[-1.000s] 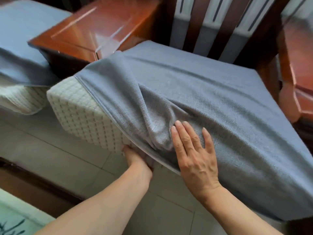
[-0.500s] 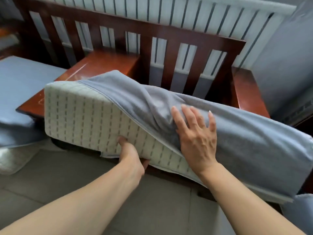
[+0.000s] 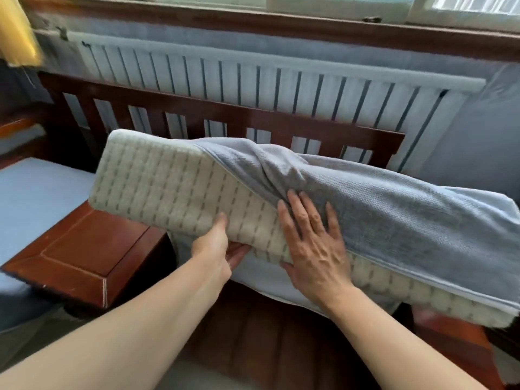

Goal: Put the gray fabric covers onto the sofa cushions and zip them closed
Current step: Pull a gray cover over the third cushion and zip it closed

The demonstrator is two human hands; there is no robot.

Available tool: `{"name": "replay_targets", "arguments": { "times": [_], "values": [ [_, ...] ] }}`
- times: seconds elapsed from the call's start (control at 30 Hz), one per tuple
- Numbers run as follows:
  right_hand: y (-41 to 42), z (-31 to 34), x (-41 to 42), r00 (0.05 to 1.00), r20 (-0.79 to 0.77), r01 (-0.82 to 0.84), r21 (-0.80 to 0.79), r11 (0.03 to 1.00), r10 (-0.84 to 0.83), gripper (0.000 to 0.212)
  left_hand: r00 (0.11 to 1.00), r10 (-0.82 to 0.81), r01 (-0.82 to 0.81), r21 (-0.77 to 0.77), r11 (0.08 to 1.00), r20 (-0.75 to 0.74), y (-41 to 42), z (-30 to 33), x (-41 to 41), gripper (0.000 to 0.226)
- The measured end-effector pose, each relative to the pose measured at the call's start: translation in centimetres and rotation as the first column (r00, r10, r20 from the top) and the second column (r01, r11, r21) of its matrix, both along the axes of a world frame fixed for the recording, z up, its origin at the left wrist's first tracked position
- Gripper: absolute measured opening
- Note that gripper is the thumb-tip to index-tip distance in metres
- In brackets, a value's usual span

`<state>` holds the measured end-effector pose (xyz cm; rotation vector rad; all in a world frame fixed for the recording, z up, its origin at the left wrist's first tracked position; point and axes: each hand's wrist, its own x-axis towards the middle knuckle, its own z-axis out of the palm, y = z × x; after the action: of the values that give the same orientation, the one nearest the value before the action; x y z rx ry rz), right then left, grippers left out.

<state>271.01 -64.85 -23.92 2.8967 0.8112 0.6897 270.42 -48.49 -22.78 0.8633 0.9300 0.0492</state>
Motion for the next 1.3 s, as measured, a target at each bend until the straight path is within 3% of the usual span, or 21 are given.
{"name": "replay_targets", "arguments": {
  "times": [0.1, 0.27, 0.33, 0.4, 0.47, 0.57, 0.67, 0.73, 0.83, 1.0, 1.13, 1.3],
  "values": [
    [-0.2, 0.1, 3.7, 1.0, -0.028, 0.004, -0.004, 1.0, -0.004, 0.114, 0.99, -0.129, 0.138, 0.17, 0.976, -0.062, 0.0, -0.1, 2.6, 0.023],
    [-0.2, 1.3, 9.0, 1.0, -0.014, 0.001, 0.01, 1.0, -0.001, 0.112, 0.976, -0.198, 0.216, 0.547, 0.808, -0.093, 0.7, 0.5, 6.8, 0.028],
    [-0.6, 3.0, 10.9, 1.0, -0.026, 0.011, -0.013, 1.0, -0.011, 0.113, 0.955, -0.275, 0.265, 0.725, 0.635, -0.109, 0.7, 2.2, 7.6, 0.033],
    [-0.9, 5.0, 13.0, 0.998, -0.054, 0.024, -0.005, 1.0, -0.025, 0.113, 0.944, -0.319, 0.209, 0.896, 0.392, -0.081, 0.5, 4.4, 8.7, 0.041],
    [-1.0, 6.4, 14.8, 0.995, -0.095, 0.041, -0.024, 0.999, -0.043, 0.117, 0.926, -0.377, 0.039, 0.985, 0.166, 0.027, 0.2, 6.6, 10.3, 0.039],
    [-1.3, 7.8, 16.8, 0.985, -0.162, 0.057, -0.033, 0.998, -0.061, 0.122, 0.822, -0.556, -0.229, 0.966, -0.124, 0.123, 0.5, 8.1, 15.4, 0.016],
    [-1.5, 8.8, 18.7, 0.981, -0.173, 0.079, -0.051, 0.996, -0.087, 0.124, 0.764, -0.629, -0.164, 0.897, -0.41, -0.147, 0.7, 7.5, 20.4, 0.054],
    [-1.6, 9.1, 19.8, 0.979, -0.182, 0.086, -0.054, 0.995, -0.094, 0.125, 0.757, -0.594, -0.106, 0.847, -0.52, -0.27, 0.4, 7.2, 22.1, 0.061],
    [-1.6, 9.8, 21.4, 0.974, -0.199, 0.102, -0.054, 0.993, -0.111, 0.12, 0.755, -0.577, -0.086, 0.826, -0.556, -0.31, 0.0, 7.4, 23.8, 0.062],
    [-1.5, 11.4, 24.7, 0.971, -0.22, 0.109, 0.057, 0.992, -0.094, 0.085, 0.7, -0.613, -0.014, 0.851, -0.525, -0.366, 0.3, 9.4, 27.1, 0.065],
    [-1.7, 12.6, 28.1, 0.976, -0.19, 0.124, 0.115, 0.986, -0.101, 0.072, 0.647, -0.638, -0.013, 0.83, -0.557, -0.418, 1.9, 11.5, 30.8, 0.073],
    [2.1, 13.7, 31.2, 0.978, -0.099, 0.203, 0.255, 0.946, -0.183, 0.061, 0.769, -0.478, 0.133, 0.837, -0.532, -0.426, 7.0, 13.0, 35.0, 0.077]
  ]
}}
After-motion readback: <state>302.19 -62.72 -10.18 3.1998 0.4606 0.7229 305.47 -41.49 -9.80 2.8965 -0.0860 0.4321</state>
